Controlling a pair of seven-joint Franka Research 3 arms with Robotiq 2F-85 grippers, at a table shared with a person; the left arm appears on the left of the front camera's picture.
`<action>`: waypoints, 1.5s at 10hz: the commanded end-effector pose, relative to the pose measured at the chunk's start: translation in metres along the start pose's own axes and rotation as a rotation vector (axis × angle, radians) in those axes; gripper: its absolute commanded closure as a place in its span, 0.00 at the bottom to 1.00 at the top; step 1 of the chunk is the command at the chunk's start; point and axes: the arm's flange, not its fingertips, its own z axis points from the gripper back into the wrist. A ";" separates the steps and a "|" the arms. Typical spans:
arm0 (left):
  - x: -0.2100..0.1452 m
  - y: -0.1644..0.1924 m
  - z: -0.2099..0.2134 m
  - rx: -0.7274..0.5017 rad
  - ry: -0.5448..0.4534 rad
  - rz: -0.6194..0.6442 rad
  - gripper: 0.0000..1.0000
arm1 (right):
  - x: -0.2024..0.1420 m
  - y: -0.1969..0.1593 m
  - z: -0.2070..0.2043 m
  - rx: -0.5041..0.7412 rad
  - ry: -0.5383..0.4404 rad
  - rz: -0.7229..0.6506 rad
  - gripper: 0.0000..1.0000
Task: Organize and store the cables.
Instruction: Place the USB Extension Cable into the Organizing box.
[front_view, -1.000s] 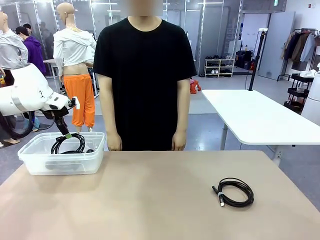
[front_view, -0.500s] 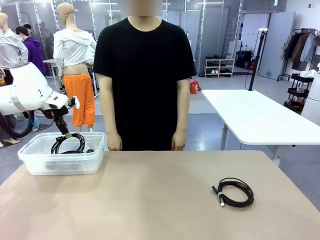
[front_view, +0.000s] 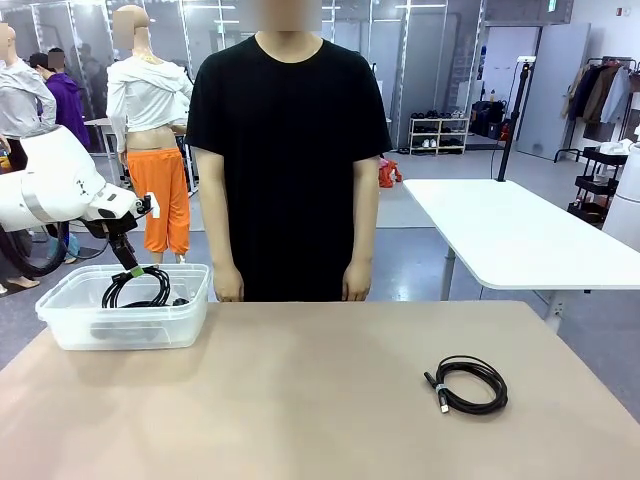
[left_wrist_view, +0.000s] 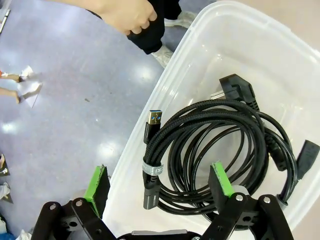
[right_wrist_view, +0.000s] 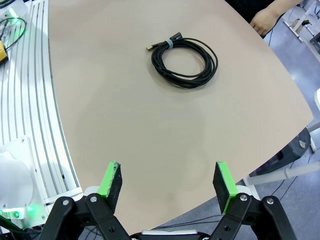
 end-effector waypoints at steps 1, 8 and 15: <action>0.000 0.002 -0.001 0.006 0.005 0.002 0.00 | 0.002 -0.002 0.002 -0.002 -0.012 -0.012 0.08; -0.013 -0.011 0.050 -0.019 -0.105 -0.113 0.00 | 0.002 -0.002 0.002 -0.002 -0.012 -0.012 0.08; -0.184 -0.176 0.164 -0.036 -0.596 -0.126 0.00 | 0.002 -0.002 0.002 -0.002 -0.012 -0.012 0.08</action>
